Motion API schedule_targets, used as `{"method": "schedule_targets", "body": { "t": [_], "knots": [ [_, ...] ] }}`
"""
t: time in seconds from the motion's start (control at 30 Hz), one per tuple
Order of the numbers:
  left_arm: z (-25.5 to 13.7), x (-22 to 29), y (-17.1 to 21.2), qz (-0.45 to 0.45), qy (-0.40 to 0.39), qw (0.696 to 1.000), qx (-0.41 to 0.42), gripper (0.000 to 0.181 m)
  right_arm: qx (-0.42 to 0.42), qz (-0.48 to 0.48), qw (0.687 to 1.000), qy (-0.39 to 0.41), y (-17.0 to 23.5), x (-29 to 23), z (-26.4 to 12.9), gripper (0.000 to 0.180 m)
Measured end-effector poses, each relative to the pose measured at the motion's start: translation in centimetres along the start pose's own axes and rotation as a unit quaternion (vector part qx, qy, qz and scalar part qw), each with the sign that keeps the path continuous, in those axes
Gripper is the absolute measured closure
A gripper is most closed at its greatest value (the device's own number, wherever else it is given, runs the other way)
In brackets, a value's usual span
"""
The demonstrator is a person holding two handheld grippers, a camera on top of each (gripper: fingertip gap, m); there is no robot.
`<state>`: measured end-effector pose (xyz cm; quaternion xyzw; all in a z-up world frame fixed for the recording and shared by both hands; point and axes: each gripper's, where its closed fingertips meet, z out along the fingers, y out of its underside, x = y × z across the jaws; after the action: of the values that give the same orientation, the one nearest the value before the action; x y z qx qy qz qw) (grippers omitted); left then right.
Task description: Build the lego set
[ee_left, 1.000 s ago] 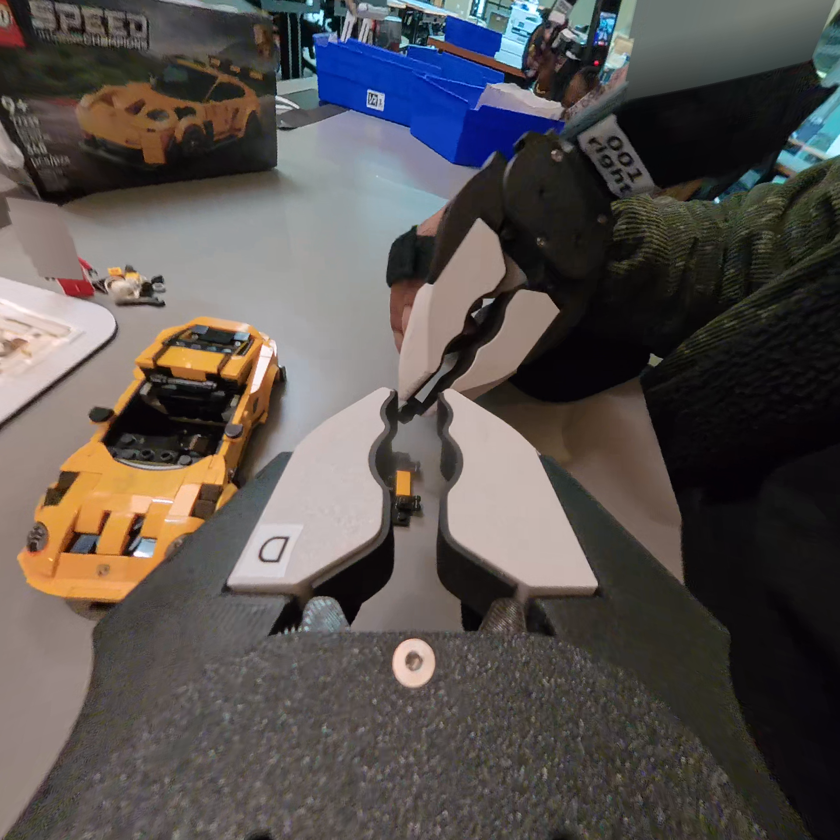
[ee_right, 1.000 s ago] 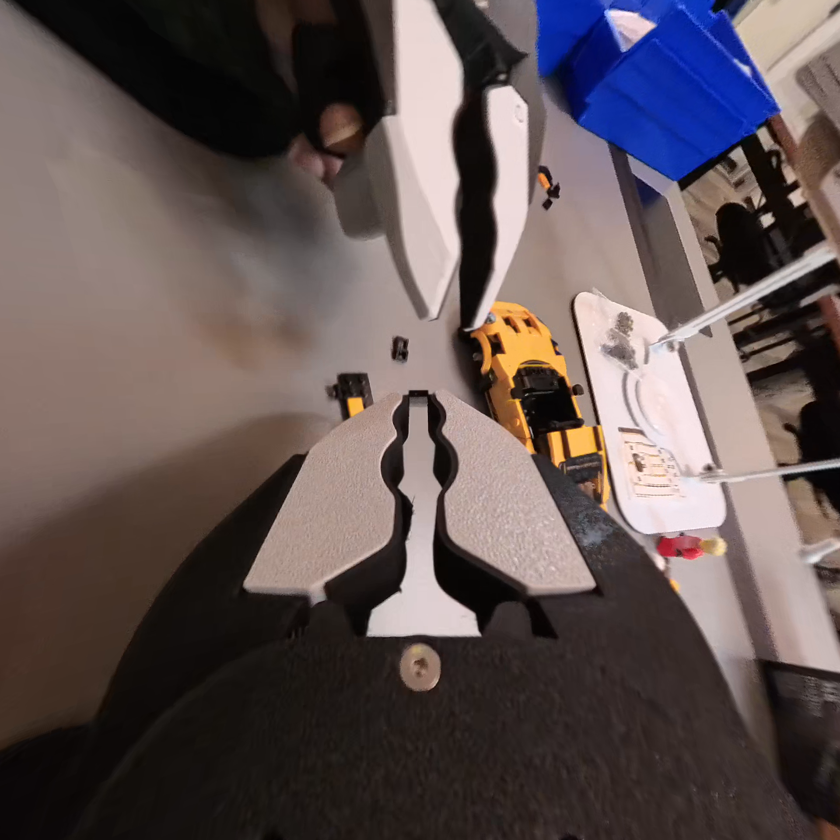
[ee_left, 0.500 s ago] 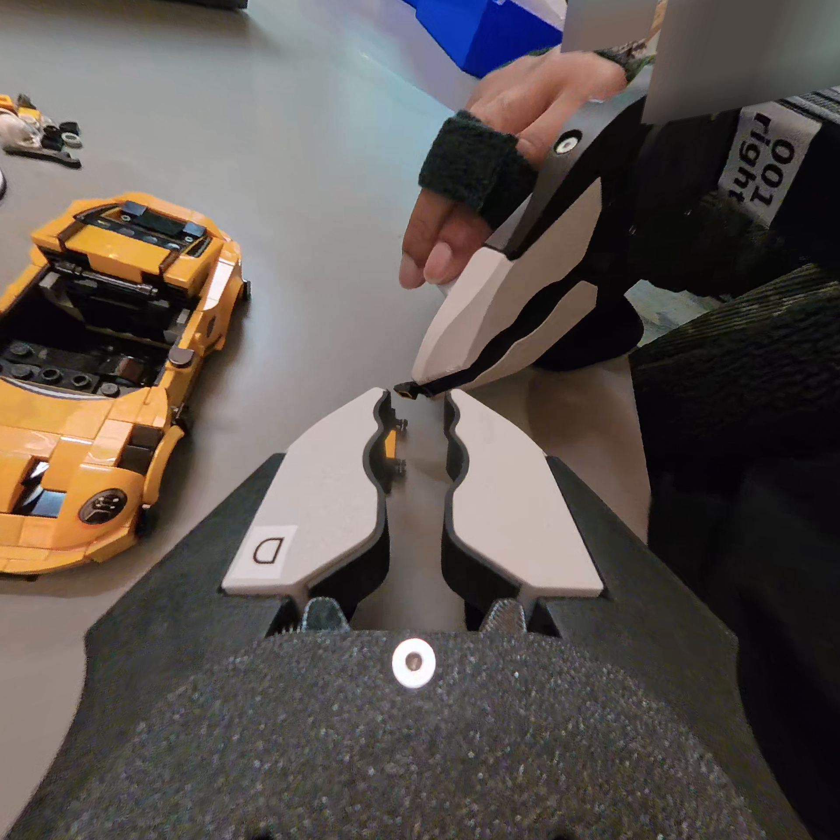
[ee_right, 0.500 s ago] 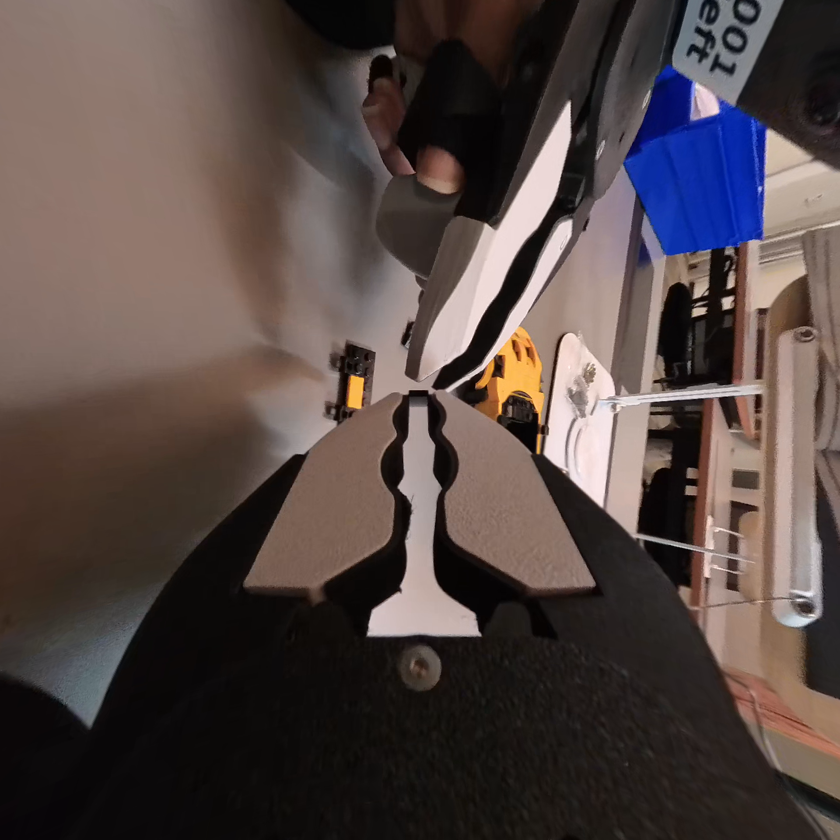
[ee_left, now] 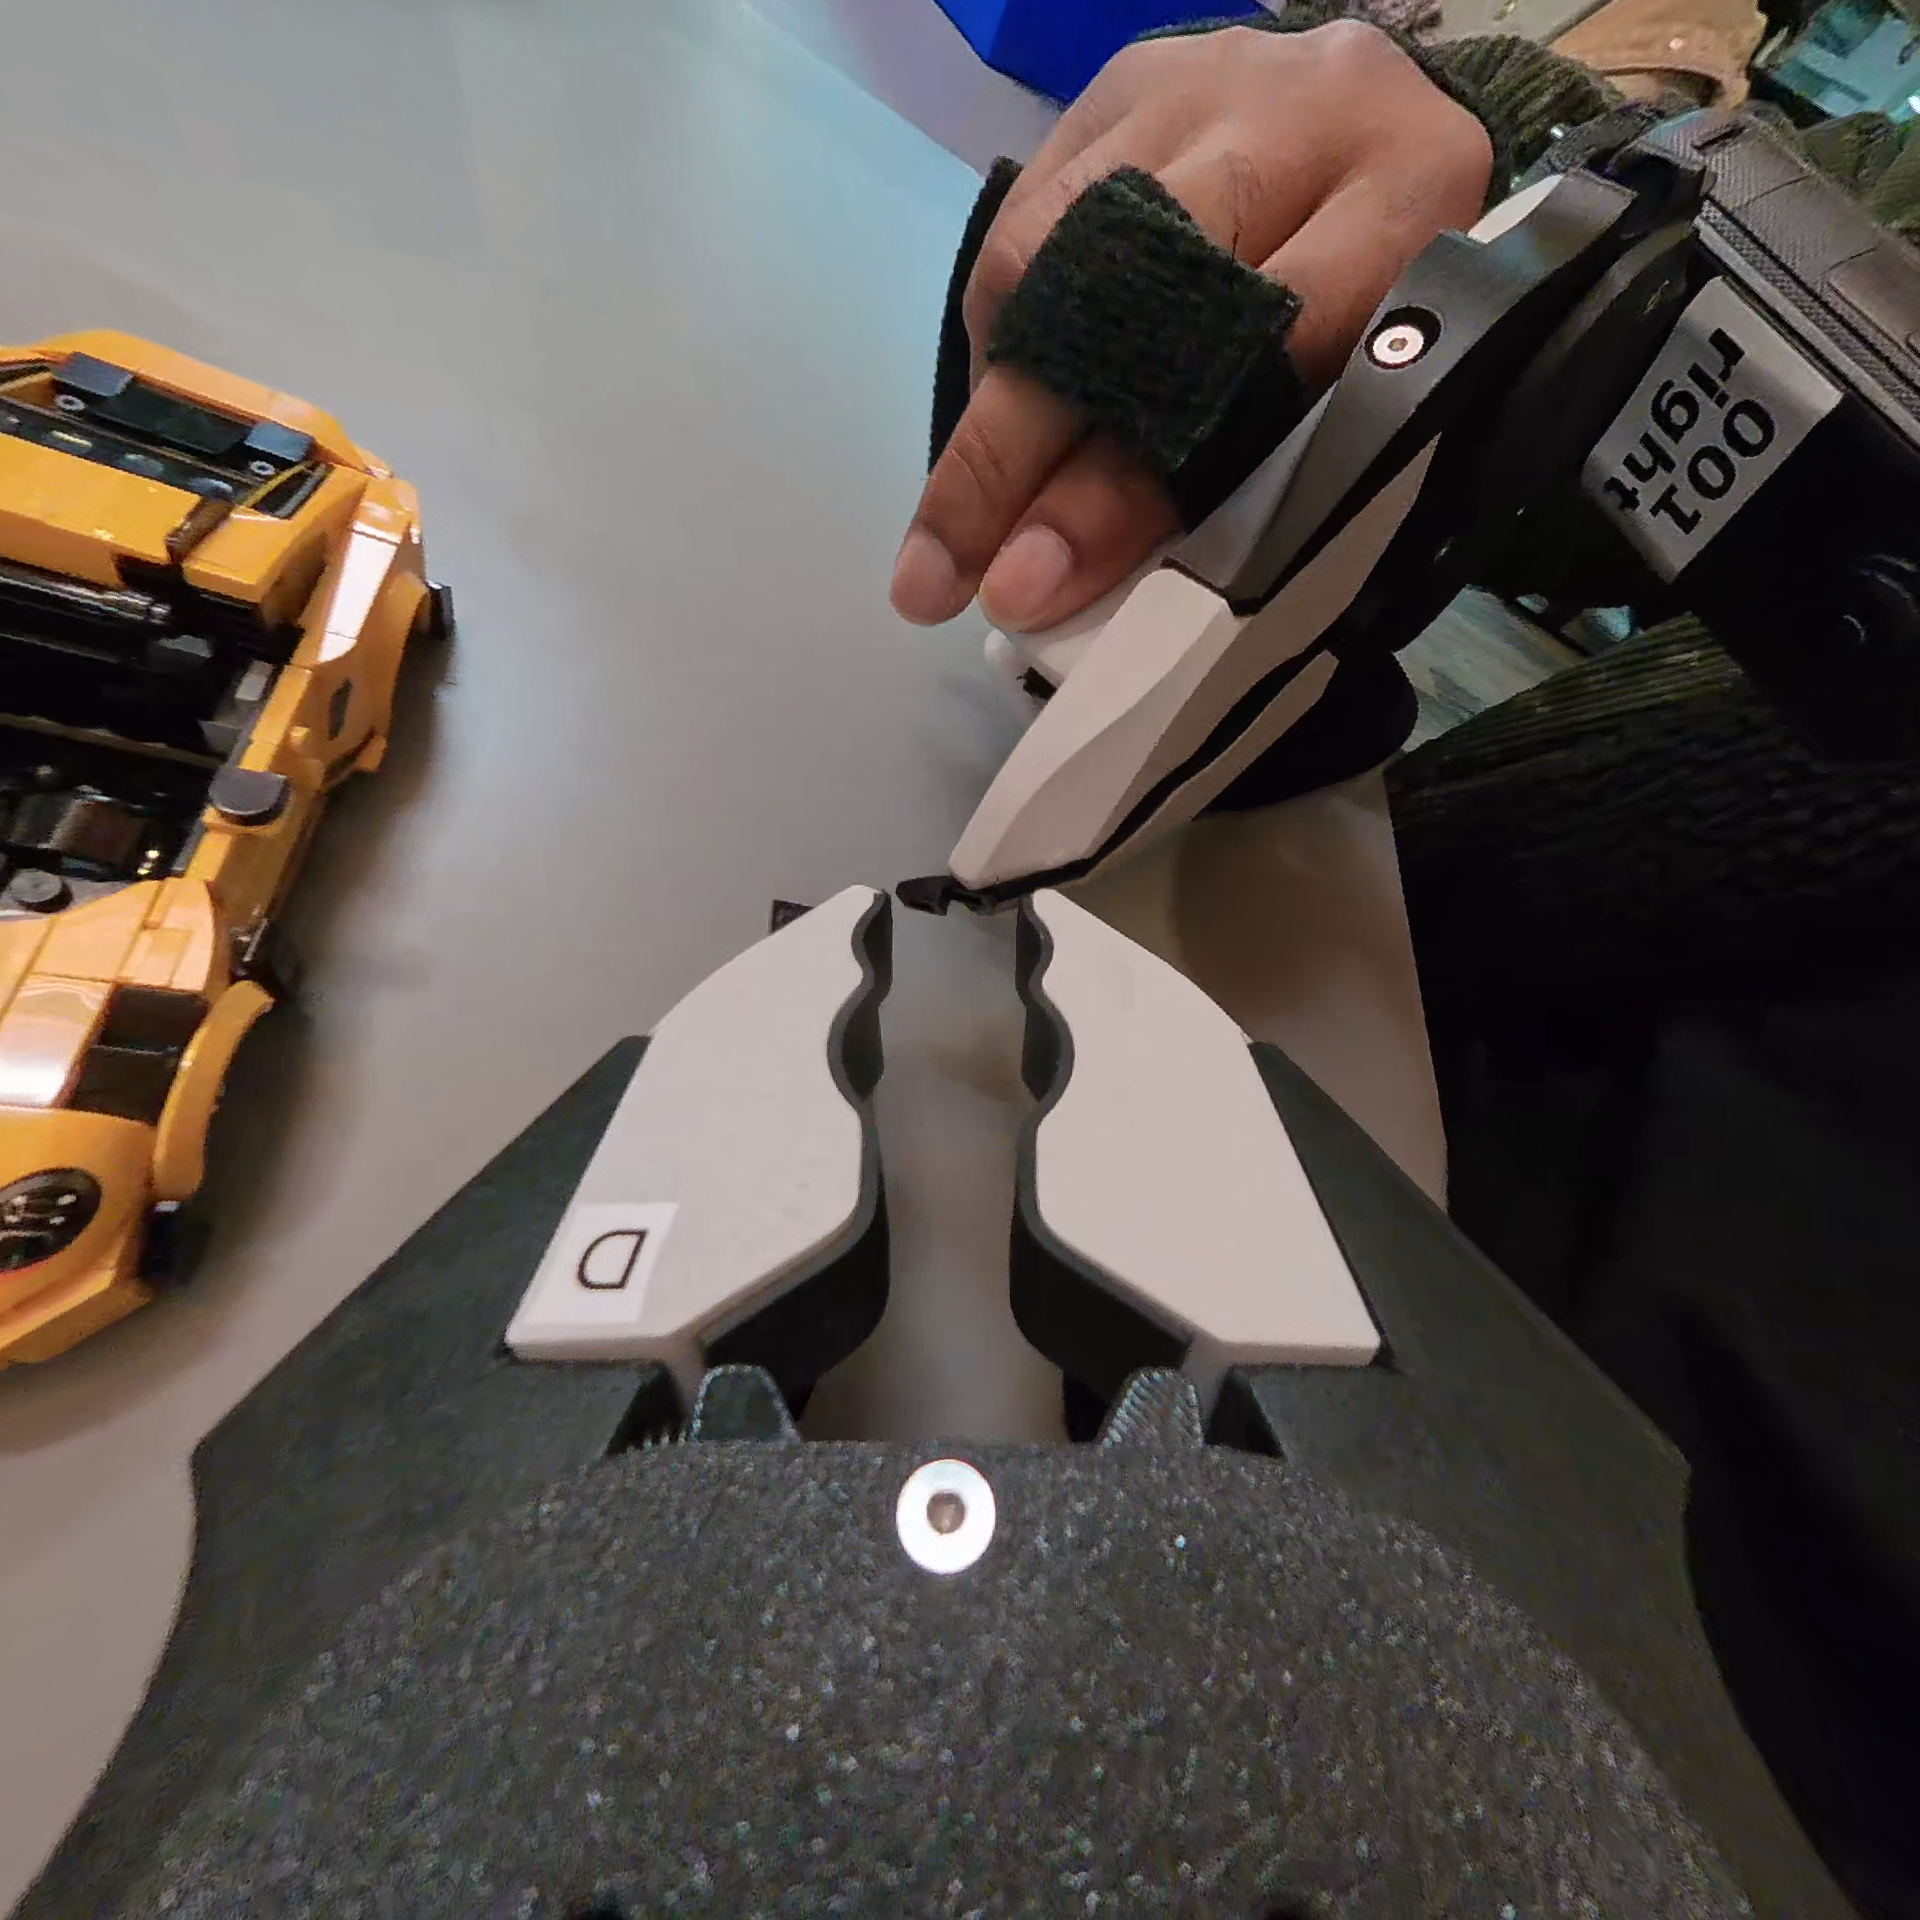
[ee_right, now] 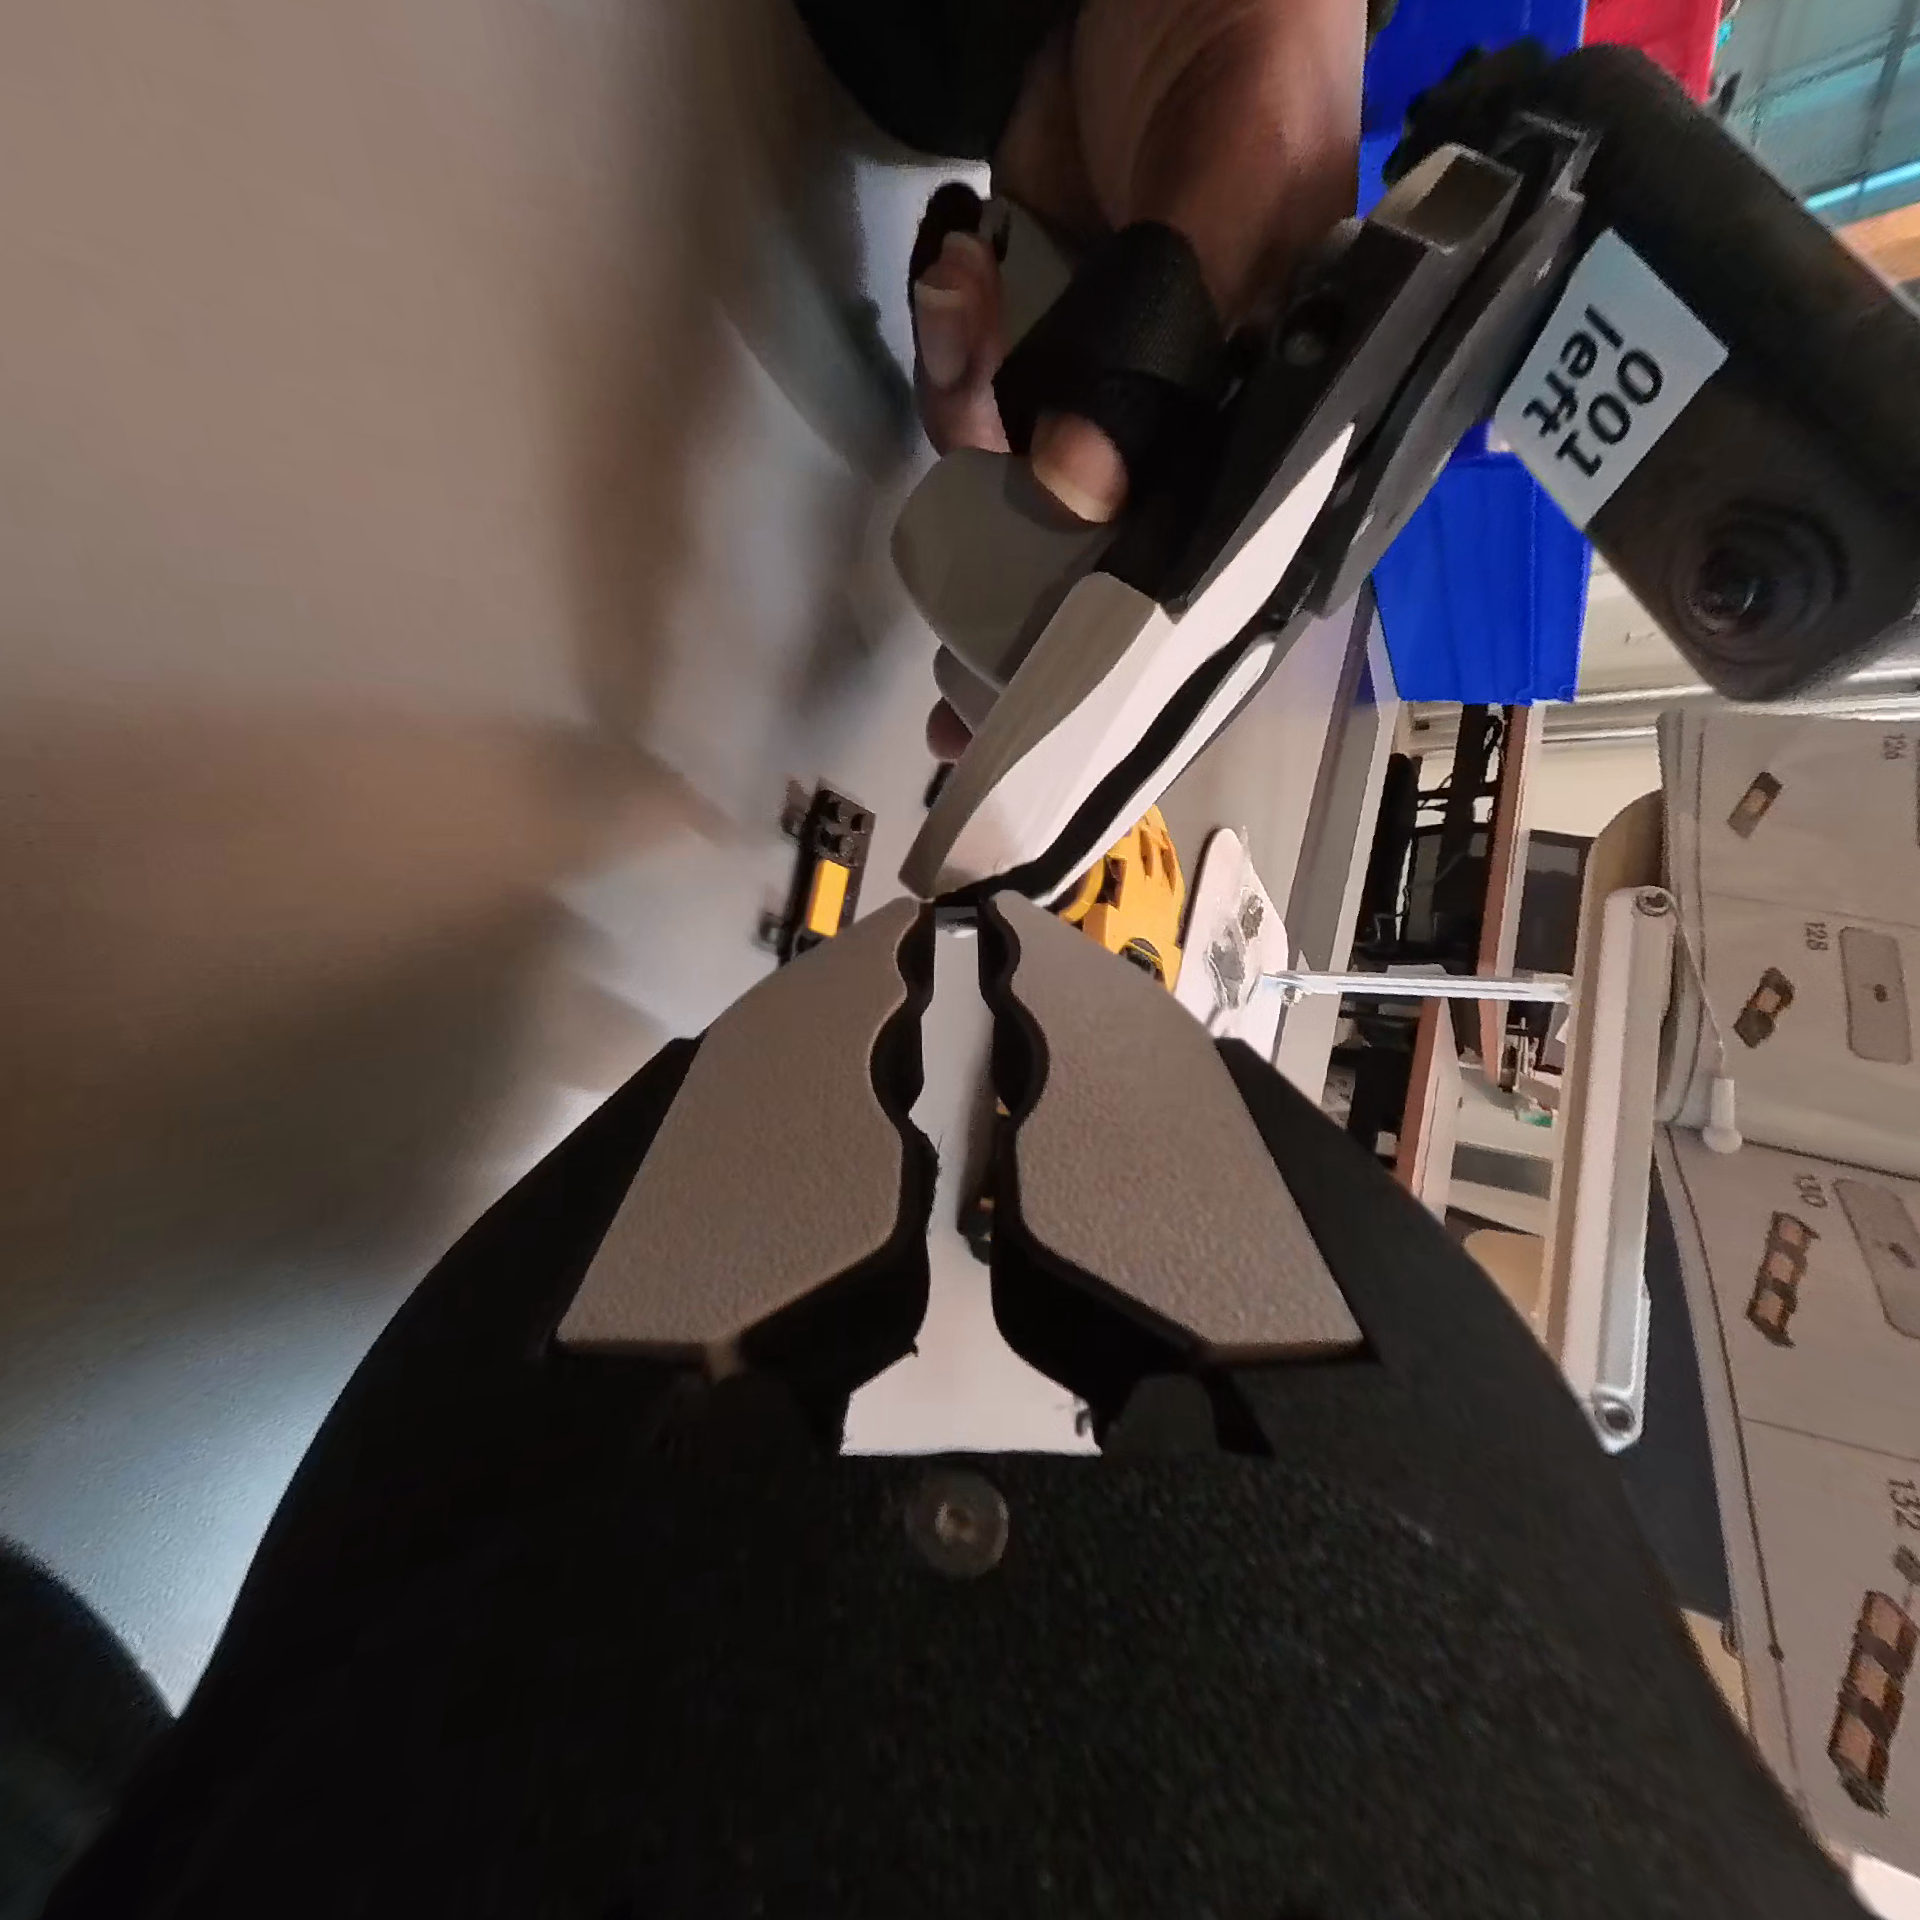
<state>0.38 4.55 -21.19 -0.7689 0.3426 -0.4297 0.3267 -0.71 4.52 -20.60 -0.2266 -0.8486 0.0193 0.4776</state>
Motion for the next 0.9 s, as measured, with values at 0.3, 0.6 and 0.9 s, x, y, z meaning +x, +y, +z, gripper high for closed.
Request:
{"method": "schedule_targets", "body": {
  "t": [0.3, 0.6, 0.9],
  "knots": [
    [-0.2, 0.7, 0.1, 0.000, 0.024, 1.000, -0.004, 0.163, 0.044, 0.108, 0.993, -0.034, -0.6, -0.1, -0.4, 0.172],
    [-0.5, 0.9, -0.6, 0.095, -0.016, 0.995, 0.008, 0.165, 0.068, 0.347, 0.930, -0.099, -0.4, 0.3, -0.7, 0.172],
    [-1.2, 0.7, -0.6, 0.116, -0.024, 0.993, 0.000, 0.167, 0.055, 0.477, 0.861, -0.167, 0.1, 0.3, -0.2, 0.172]
  ]
}}
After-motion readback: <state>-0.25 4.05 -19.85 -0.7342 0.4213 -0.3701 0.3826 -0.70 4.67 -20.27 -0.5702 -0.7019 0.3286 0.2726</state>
